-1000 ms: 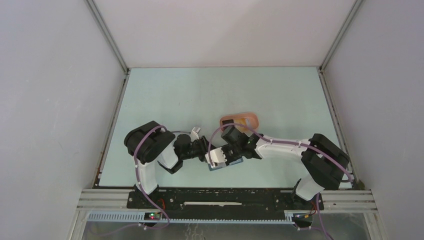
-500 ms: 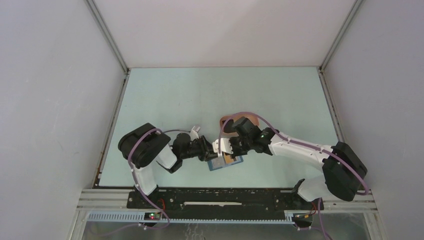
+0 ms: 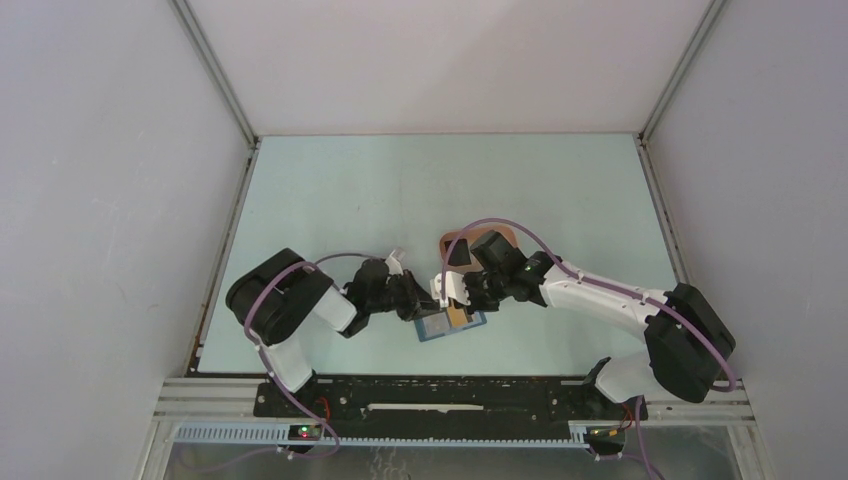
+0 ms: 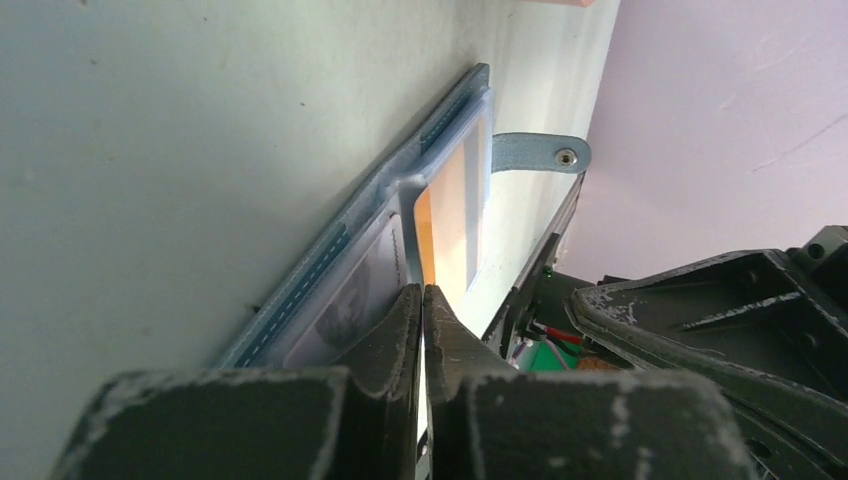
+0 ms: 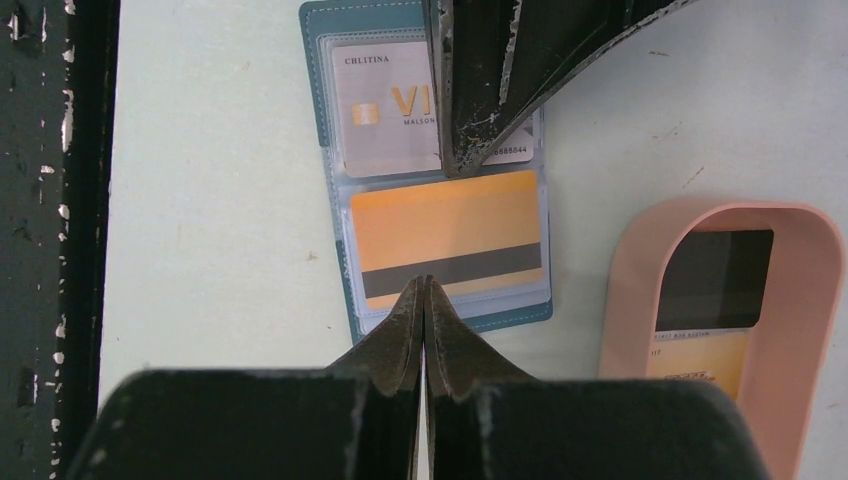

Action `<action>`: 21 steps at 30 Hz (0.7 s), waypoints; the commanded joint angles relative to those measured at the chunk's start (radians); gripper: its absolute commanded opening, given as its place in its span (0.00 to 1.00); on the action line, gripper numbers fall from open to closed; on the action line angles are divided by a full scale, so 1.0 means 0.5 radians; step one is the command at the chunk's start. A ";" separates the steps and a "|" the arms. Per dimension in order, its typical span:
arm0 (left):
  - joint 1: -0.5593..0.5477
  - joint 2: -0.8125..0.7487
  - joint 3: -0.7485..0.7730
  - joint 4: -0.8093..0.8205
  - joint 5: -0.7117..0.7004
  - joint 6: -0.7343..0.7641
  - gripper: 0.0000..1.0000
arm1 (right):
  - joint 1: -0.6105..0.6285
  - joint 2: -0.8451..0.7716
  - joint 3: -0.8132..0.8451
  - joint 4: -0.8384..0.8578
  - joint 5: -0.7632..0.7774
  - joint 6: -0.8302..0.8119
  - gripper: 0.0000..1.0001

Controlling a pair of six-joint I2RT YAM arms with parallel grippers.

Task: Put the credit cards into the card holder
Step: Insert the credit card into the card holder.

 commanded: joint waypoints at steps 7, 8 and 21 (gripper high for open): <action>-0.034 0.003 0.169 -0.213 -0.033 0.149 0.05 | -0.015 -0.035 0.081 -0.004 -0.055 0.037 0.05; -0.038 0.007 0.182 -0.213 -0.034 0.150 0.05 | -0.017 -0.031 0.081 -0.005 -0.053 0.037 0.05; -0.069 0.019 0.280 -0.192 0.004 0.127 0.07 | -0.077 -0.039 0.114 -0.015 -0.092 0.117 0.05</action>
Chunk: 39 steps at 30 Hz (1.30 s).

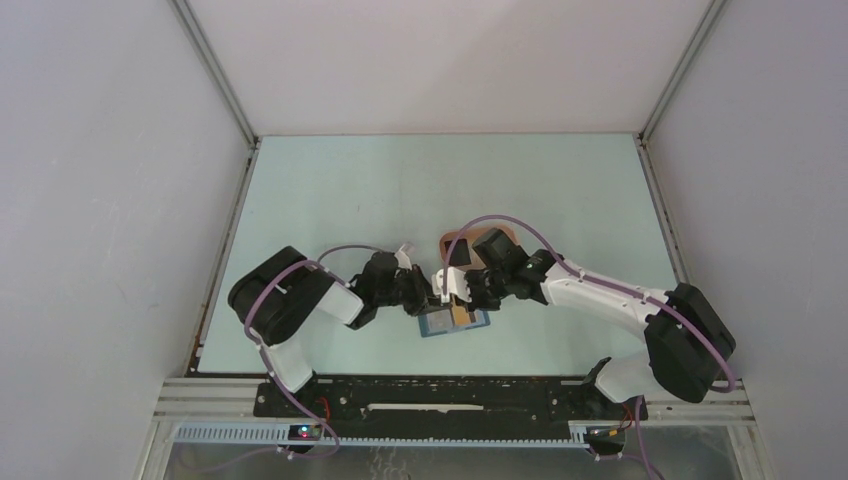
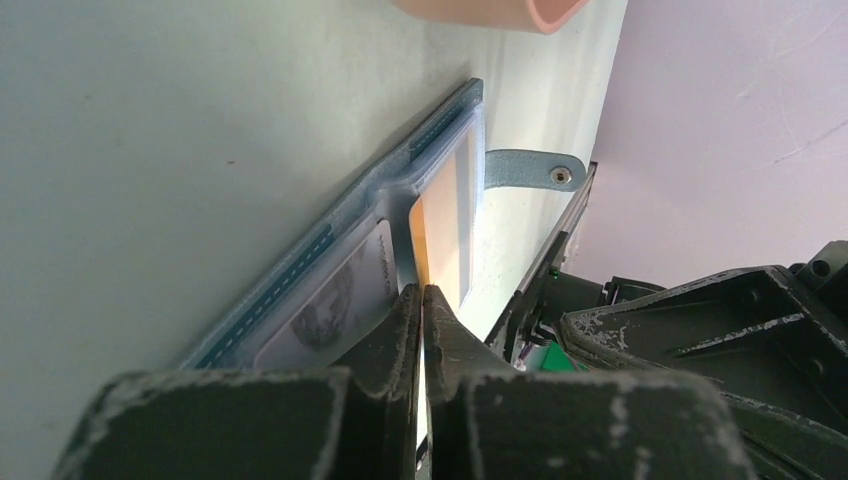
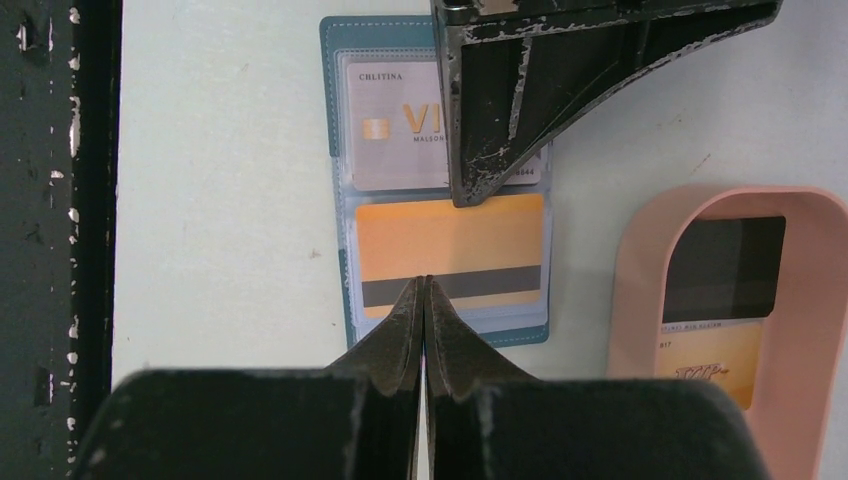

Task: Put the credit cards into the card holder
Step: Insert the credit card into the card holder.

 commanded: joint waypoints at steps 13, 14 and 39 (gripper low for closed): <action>-0.021 -0.423 -0.194 0.082 -0.182 0.151 0.27 | -0.242 -0.354 0.276 -0.271 -0.245 0.406 0.29; -0.021 -0.494 -0.210 0.056 -0.202 0.181 0.28 | -0.261 -0.391 0.286 -0.299 -0.272 0.441 0.34; -0.080 -2.393 -0.171 -1.249 -1.311 1.216 1.00 | -0.693 0.169 0.040 0.207 -0.729 2.072 0.78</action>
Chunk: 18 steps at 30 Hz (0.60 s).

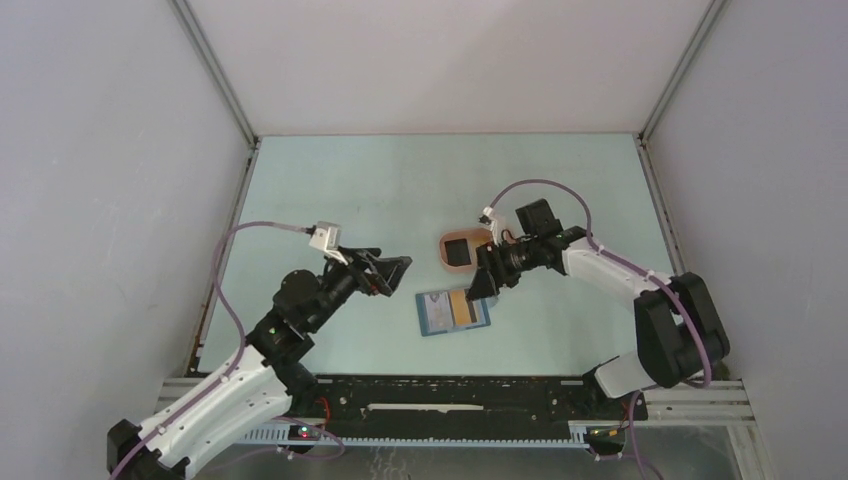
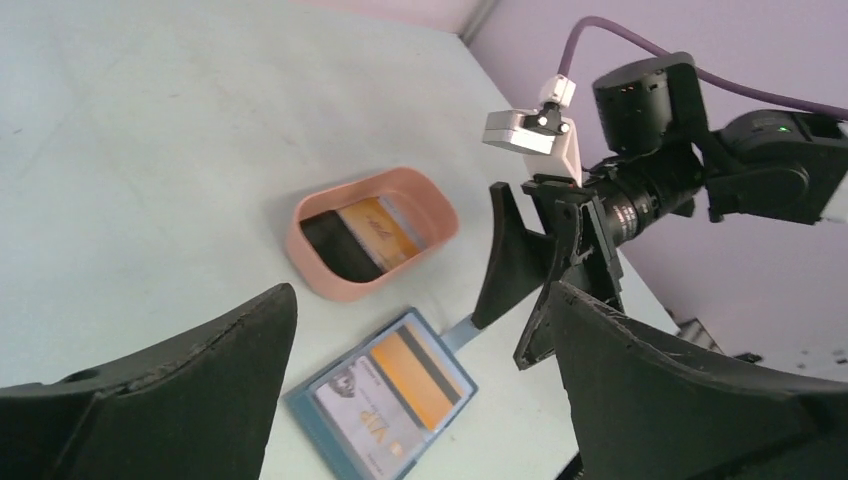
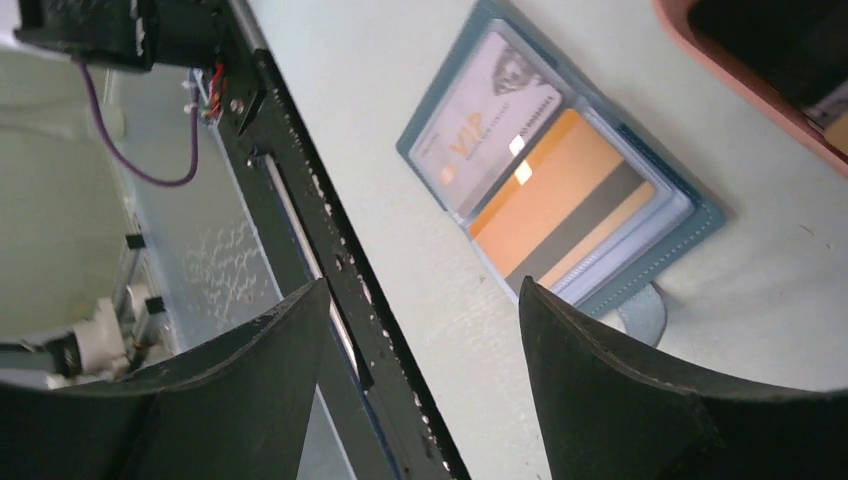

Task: Put the credit cards into the card holder
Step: Insert the credit card into the card holder.

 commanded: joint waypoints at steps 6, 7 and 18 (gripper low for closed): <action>-0.004 -0.037 -0.438 0.219 -0.042 -0.225 0.97 | 0.050 0.240 0.010 0.193 0.301 0.412 0.76; -0.006 0.000 -0.487 0.294 0.005 -0.277 0.95 | 0.050 0.270 0.019 0.188 0.299 0.421 0.76; -0.006 0.490 -0.636 0.748 0.275 -0.440 0.73 | 0.066 0.490 0.088 0.130 0.288 0.446 0.64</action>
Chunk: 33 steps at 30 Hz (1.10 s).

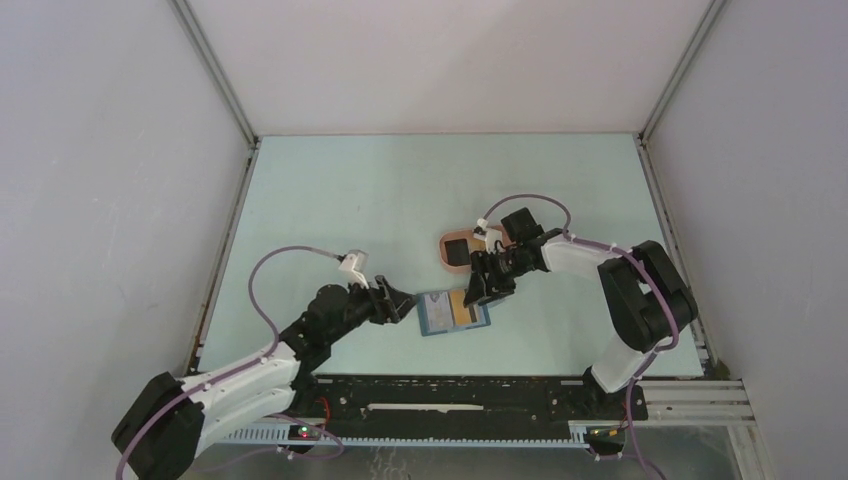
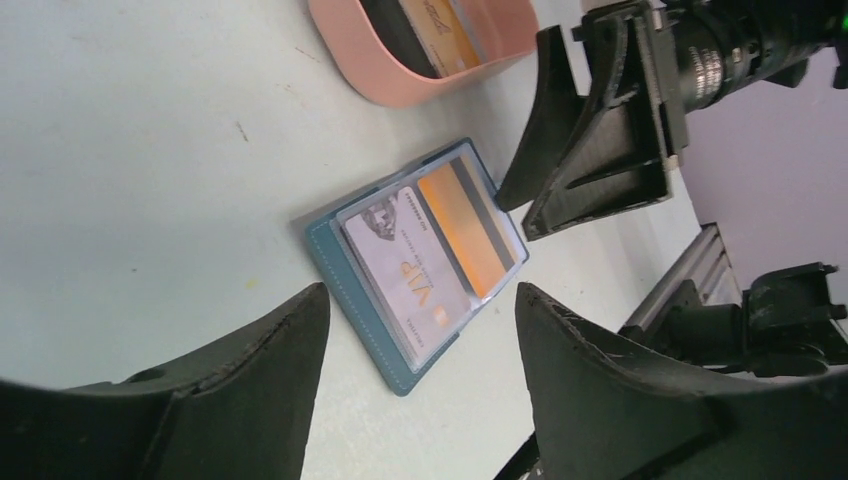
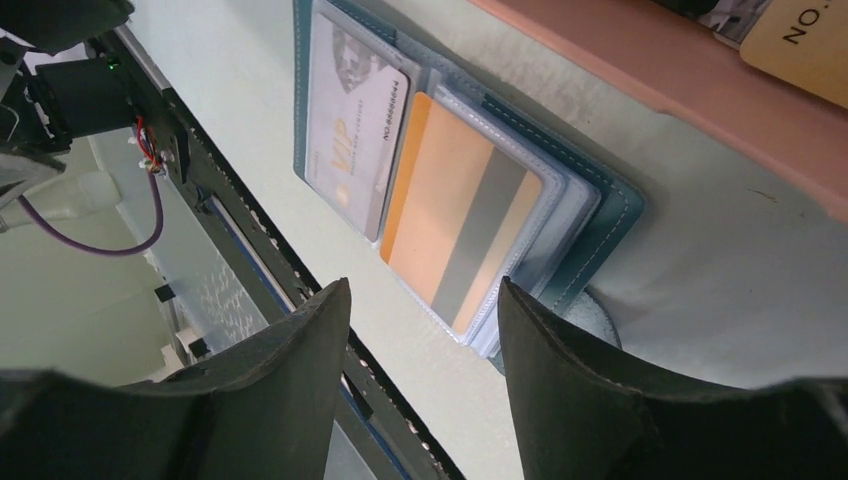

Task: Put the credit cards into the card holder
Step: Insert the credit card into the card holder.

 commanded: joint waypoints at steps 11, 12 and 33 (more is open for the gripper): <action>-0.020 0.505 0.000 0.692 0.293 -0.176 0.48 | -0.022 0.146 0.110 -0.036 0.041 0.073 0.63; -0.026 0.549 0.005 0.734 0.307 -0.185 0.45 | -0.026 0.147 0.112 -0.039 0.040 0.074 0.63; -0.122 1.519 0.260 1.363 0.520 -0.404 0.26 | -0.109 0.155 0.113 -0.003 -0.215 0.150 0.64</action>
